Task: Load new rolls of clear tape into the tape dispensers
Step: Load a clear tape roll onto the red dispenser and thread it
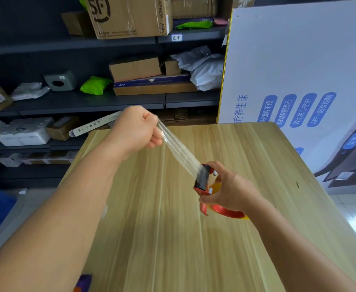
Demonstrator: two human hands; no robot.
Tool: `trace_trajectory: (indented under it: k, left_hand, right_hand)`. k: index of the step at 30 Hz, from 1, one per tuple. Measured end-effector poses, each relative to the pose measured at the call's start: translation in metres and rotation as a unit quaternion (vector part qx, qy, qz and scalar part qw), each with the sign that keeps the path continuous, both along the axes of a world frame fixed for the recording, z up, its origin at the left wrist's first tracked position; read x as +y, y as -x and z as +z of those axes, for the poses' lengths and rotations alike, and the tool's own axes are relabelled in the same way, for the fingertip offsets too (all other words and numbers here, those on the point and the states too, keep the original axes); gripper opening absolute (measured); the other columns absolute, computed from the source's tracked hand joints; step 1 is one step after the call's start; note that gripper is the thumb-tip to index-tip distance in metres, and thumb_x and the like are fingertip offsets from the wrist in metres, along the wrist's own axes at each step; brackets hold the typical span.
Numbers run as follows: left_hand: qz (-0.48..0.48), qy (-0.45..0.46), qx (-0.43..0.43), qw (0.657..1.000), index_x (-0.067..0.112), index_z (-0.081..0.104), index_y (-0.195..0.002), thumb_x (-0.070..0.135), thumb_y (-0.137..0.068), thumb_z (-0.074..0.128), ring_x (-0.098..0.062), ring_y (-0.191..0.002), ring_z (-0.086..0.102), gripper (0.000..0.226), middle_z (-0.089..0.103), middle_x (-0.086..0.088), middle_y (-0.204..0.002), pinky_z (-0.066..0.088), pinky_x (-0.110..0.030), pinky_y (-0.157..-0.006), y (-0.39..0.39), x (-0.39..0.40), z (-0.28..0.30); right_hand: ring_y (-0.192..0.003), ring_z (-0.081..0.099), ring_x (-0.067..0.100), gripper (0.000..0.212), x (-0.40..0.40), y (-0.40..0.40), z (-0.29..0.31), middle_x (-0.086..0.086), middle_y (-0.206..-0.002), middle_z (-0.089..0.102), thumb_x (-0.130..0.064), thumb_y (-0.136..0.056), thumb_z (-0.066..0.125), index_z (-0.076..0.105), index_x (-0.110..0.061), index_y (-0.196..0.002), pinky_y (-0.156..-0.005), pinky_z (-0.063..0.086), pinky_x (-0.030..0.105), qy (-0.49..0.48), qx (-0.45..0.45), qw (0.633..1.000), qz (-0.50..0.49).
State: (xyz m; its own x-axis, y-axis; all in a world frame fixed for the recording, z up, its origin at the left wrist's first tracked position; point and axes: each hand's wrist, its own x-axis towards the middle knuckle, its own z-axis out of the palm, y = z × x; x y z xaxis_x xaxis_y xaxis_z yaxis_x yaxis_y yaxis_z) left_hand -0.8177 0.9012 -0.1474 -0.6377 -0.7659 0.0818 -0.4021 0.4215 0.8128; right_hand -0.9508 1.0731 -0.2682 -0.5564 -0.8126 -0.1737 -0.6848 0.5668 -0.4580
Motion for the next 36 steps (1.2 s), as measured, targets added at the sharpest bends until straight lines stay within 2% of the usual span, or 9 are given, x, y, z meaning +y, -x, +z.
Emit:
trace_trajectory:
  k: [3,7,11,14,20,24,26,29,36]
  left_hand:
    - [0.016,0.004,0.015,1.000,0.016,0.056,-0.083,0.013,-0.097,0.042,-0.019,-0.064,0.070,0.020,0.070,-0.007,-0.069,0.056,-0.034,-0.062,-0.001,-0.007,0.001]
    - [0.052,-0.008,0.012,0.999,0.015,0.059,-0.086,0.012,-0.097,0.045,-0.016,-0.067,0.068,0.018,0.069,-0.006,-0.079,0.055,-0.028,-0.060,-0.001,-0.018,-0.018]
    - [0.107,-0.104,0.030,0.988,0.011,0.062,-0.085,0.012,-0.094,0.054,-0.016,-0.068,0.061,0.012,0.064,-0.007,-0.079,0.058,-0.030,-0.068,-0.006,-0.031,-0.048]
    - [0.142,-0.205,0.053,0.967,0.007,0.062,-0.086,0.008,-0.092,0.057,-0.017,-0.069,0.059,0.007,0.062,-0.009,-0.080,0.057,-0.031,-0.071,-0.009,-0.034,-0.074]
    - [0.146,-0.341,0.089,0.924,0.008,0.061,-0.089,0.006,-0.091,0.060,-0.013,-0.064,0.054,0.003,0.062,-0.006,-0.078,0.050,-0.026,-0.059,-0.015,-0.040,-0.117]
    - [0.138,-0.390,0.086,0.906,0.008,0.061,-0.087,0.004,-0.090,0.059,-0.012,-0.057,0.052,0.005,0.062,-0.004,-0.068,0.050,-0.020,-0.047,-0.013,-0.036,-0.132]
    - [0.144,-0.423,0.085,0.891,0.008,0.061,-0.082,0.001,-0.088,0.059,-0.009,-0.047,0.052,0.010,0.061,-0.001,-0.055,0.048,-0.017,-0.042,-0.013,-0.029,-0.141]
    - [0.146,-0.467,0.083,0.868,0.009,0.060,-0.076,-0.004,-0.086,0.057,-0.005,-0.035,0.049,0.017,0.056,0.001,-0.045,0.044,-0.015,-0.037,-0.017,-0.012,-0.156]
    - [0.151,-0.552,0.104,0.813,0.007,0.058,-0.075,0.007,-0.087,0.061,-0.012,-0.053,0.046,0.012,0.057,-0.003,-0.056,0.047,-0.020,-0.043,-0.039,0.035,-0.178]
  right_hand:
    - [-0.079,0.065,0.015,0.082,0.008,0.003,-0.004,-0.006,-0.102,0.065,-0.059,-0.065,0.074,0.027,-0.044,-0.131,-0.071,0.058,0.033,-0.011,-0.016,1.000,-0.005]
    - [-0.080,0.064,0.014,0.076,0.014,0.002,-0.005,-0.010,-0.100,0.061,-0.053,-0.065,0.077,0.033,-0.048,-0.127,-0.071,0.055,0.030,0.030,-0.057,0.998,-0.018]
    - [-0.082,0.059,0.012,0.079,0.021,0.005,-0.002,-0.013,-0.104,0.055,-0.049,-0.066,0.079,0.032,-0.049,-0.131,-0.064,0.047,0.024,0.046,-0.098,0.994,-0.026]
    - [-0.086,0.058,0.009,0.081,0.025,0.008,0.002,-0.020,-0.100,0.052,-0.047,-0.065,0.080,0.032,-0.052,-0.130,-0.070,0.045,0.025,0.083,-0.129,0.988,-0.031]
    - [-0.090,0.055,0.000,0.077,0.027,0.009,0.017,-0.019,-0.101,0.051,-0.036,-0.064,0.084,0.038,-0.056,-0.121,-0.066,0.042,0.013,0.148,-0.171,0.974,-0.019]
    - [-0.094,0.054,-0.002,0.072,0.025,0.006,0.025,-0.017,-0.106,0.052,-0.034,-0.066,0.085,0.037,-0.059,-0.112,-0.068,0.042,0.014,0.178,-0.213,0.961,-0.006]
    - [-0.094,0.055,-0.001,0.069,0.022,0.003,0.028,-0.016,-0.107,0.052,-0.031,-0.067,0.086,0.038,-0.061,-0.106,-0.072,0.047,0.017,0.199,-0.239,0.950,0.005]
    - [-0.095,0.064,0.012,0.065,0.020,0.000,0.030,-0.009,-0.106,0.058,-0.040,-0.058,0.087,0.046,-0.067,-0.099,-0.085,0.055,0.038,0.233,-0.277,0.932,0.008]
    - [-0.100,0.068,0.029,0.073,0.015,-0.007,0.025,0.012,-0.115,0.063,-0.045,-0.048,0.089,0.055,-0.052,-0.113,-0.086,0.056,0.049,0.275,-0.381,0.883,0.005]
